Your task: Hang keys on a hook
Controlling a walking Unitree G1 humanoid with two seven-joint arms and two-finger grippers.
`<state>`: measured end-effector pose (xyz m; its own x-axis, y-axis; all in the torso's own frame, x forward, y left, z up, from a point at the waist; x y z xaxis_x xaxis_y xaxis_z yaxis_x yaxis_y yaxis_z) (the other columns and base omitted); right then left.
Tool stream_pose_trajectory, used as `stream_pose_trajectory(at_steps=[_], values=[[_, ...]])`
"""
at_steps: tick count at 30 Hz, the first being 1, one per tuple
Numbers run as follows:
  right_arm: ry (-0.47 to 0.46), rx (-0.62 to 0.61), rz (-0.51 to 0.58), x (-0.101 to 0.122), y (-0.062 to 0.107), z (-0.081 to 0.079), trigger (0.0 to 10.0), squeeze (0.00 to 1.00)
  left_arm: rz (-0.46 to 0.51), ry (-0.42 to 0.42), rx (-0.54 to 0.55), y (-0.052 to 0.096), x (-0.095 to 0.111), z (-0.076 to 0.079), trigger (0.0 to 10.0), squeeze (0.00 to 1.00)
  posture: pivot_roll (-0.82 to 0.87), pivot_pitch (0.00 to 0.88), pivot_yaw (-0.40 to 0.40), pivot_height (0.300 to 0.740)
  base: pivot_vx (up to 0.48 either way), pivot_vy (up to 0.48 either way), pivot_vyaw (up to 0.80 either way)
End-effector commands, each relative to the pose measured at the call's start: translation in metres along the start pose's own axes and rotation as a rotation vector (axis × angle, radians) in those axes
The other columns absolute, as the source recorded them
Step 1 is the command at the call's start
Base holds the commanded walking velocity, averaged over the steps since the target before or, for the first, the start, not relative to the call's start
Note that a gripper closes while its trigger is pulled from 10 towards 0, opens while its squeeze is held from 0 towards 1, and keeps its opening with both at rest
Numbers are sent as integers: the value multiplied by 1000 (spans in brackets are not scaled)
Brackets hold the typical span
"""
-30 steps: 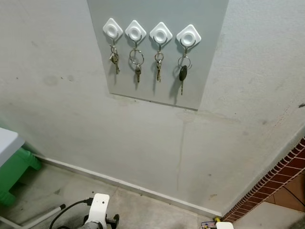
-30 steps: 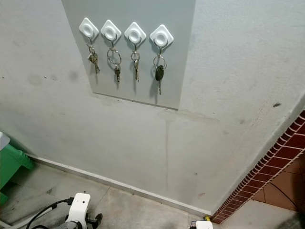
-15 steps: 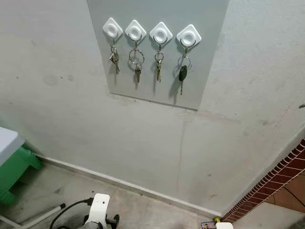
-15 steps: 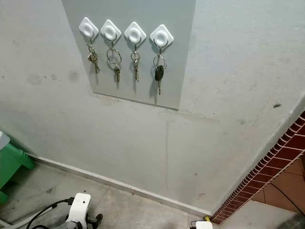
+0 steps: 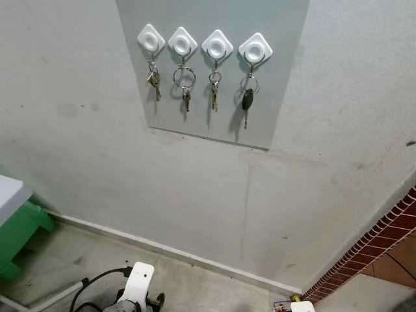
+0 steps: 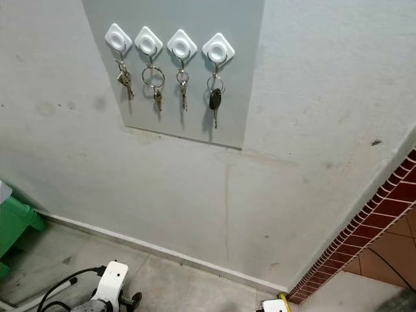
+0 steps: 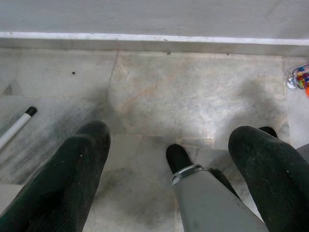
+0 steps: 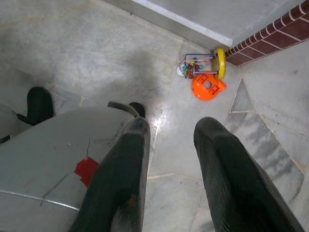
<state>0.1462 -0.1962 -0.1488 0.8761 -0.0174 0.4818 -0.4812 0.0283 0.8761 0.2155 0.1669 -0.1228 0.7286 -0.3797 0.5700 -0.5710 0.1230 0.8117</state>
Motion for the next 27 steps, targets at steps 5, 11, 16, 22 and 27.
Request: stream_pose_trajectory(at_steps=[5,11,16,22,27], values=[[5,19,-37,-10,1,-6,10000,0,1,-15,9,1,0,-6,10000,0,-83,0,64,740,0,0,0],[5,19,-37,-10,1,-6,10000,0,1,-15,9,1,0,-6,10000,0,-83,0,64,740,0,0,0],[5,19,-37,-10,1,-6,10000,0,1,-15,9,1,0,-6,10000,0,-83,0,64,740,0,0,0],[5,19,-37,-10,1,-6,10000,0,1,-15,9,1,0,-6,10000,0,-83,0,64,740,0,0,0],[20,17,-34,-6,0,-2,10000,0,4,-7,13,1,1,-7,10000,0,-75,0,59,740,0,0,0]])
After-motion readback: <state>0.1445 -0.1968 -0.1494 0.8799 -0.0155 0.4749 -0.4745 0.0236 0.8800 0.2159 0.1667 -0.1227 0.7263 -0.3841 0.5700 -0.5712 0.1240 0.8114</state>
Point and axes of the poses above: a point about 5 cm out from each wrist's last joint towards the gripper, its own y axis pointing back from the gripper into the wrist, its own x axis along the axis of the wrist's last joint, z = x × y, the point moved 5 cm from there along -y, pointing out of the wrist towards the gripper, and after that the axes turned 9 degrees about -y, right-handed, at the moved point
